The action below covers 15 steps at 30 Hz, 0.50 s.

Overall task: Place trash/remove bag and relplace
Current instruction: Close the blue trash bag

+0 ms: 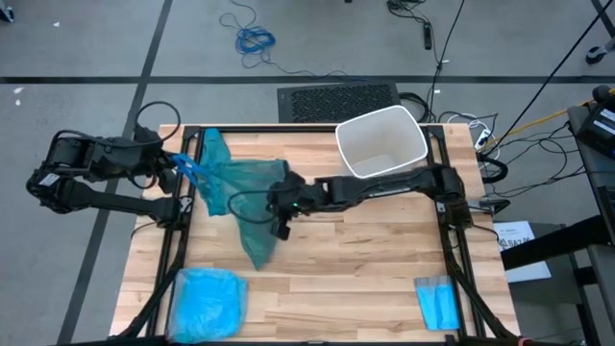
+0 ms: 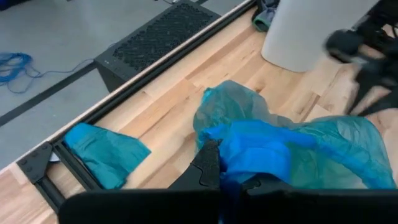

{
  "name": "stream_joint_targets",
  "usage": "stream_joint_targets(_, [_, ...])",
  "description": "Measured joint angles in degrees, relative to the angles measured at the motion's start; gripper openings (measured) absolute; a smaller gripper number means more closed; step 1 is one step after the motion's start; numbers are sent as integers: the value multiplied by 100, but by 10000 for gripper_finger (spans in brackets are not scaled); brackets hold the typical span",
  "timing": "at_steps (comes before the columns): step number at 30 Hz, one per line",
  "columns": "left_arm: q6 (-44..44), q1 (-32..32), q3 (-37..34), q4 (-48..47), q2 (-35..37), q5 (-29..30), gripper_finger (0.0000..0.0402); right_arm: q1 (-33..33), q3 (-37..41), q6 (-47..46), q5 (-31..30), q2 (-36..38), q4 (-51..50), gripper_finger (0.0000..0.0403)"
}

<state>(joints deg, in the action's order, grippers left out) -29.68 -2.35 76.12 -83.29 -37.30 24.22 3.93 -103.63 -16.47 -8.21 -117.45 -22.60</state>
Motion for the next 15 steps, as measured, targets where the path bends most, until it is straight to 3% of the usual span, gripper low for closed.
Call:
stream_joint_targets(6, [-5,0,-2,480,0,-429,0,-43,2,23,282,-360,555,0])
stream_joint_targets(15, [547,2,0,3124,-123,-1337,0,-210,-2,20,390,-710,844,0])
